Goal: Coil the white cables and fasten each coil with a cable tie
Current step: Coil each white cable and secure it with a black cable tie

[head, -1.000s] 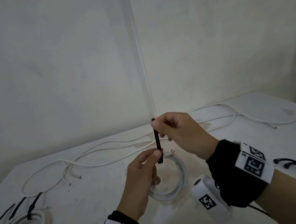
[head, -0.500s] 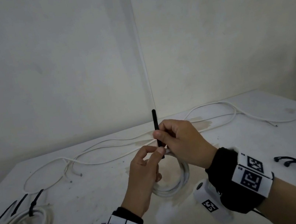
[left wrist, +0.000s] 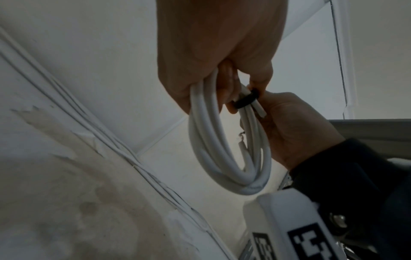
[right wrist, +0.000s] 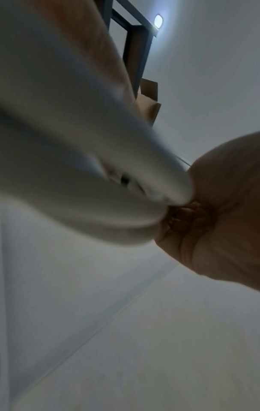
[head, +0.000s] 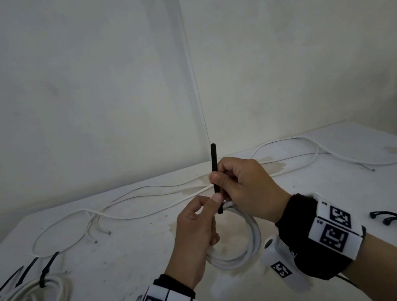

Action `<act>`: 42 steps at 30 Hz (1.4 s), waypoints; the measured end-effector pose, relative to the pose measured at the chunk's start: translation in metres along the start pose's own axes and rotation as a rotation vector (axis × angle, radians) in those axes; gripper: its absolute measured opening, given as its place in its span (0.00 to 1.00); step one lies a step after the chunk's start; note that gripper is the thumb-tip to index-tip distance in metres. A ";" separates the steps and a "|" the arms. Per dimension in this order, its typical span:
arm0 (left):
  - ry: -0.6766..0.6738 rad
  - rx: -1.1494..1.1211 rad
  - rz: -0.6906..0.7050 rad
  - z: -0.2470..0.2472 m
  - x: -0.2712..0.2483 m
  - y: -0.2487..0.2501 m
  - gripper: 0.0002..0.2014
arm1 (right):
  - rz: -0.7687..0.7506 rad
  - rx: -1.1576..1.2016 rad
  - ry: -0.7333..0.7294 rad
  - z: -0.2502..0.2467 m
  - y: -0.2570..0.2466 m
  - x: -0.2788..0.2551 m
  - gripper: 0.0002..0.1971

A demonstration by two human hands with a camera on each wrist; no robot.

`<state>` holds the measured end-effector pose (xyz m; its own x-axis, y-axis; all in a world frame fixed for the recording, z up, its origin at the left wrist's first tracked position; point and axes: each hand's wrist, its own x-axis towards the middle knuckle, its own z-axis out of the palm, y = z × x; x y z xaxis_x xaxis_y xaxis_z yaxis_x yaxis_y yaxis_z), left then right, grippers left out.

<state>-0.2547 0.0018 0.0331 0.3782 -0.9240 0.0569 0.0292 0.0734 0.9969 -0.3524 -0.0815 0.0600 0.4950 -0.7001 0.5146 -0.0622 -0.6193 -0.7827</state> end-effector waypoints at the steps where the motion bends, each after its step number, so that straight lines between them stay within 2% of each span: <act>1: -0.003 0.001 -0.004 0.000 -0.001 0.000 0.16 | 0.010 0.001 0.001 0.000 0.000 0.000 0.18; 9: 0.017 0.053 0.009 -0.007 -0.002 0.004 0.16 | 0.058 0.061 -0.005 0.003 -0.008 0.001 0.17; 15: 0.053 0.034 0.077 -0.017 0.006 0.018 0.13 | 0.052 0.145 -0.145 0.000 -0.016 0.003 0.07; 17: 0.081 0.004 0.084 -0.021 0.008 0.020 0.15 | 0.088 0.106 -0.219 0.001 -0.011 -0.005 0.10; 20: 0.108 0.012 0.082 -0.025 0.008 0.018 0.14 | 0.180 0.118 -0.306 0.007 -0.006 -0.014 0.21; 21: 0.113 0.013 0.075 -0.026 0.008 0.017 0.14 | 0.210 0.139 -0.312 0.010 -0.007 -0.016 0.22; 26: 0.151 -0.081 0.050 -0.027 0.007 0.016 0.15 | 0.327 0.364 -0.247 0.022 -0.010 -0.020 0.18; 32: 0.181 -0.086 0.049 -0.030 0.004 0.013 0.18 | 0.335 0.386 -0.254 0.030 -0.006 -0.020 0.15; 35: 0.179 -0.042 0.062 -0.031 0.003 0.012 0.13 | 0.315 0.351 -0.226 0.031 -0.007 -0.020 0.17; 37: 0.136 -0.059 0.065 -0.034 0.002 0.013 0.09 | 0.299 0.342 -0.183 0.029 -0.009 -0.018 0.16; 42: -0.079 -0.198 -0.056 -0.048 -0.007 0.012 0.18 | 0.342 0.440 -0.082 0.023 -0.003 -0.012 0.19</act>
<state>-0.2128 0.0269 0.0420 0.2971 -0.9547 0.0140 0.2322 0.0865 0.9688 -0.3379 -0.0627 0.0480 0.5770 -0.7941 0.1908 0.1274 -0.1433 -0.9814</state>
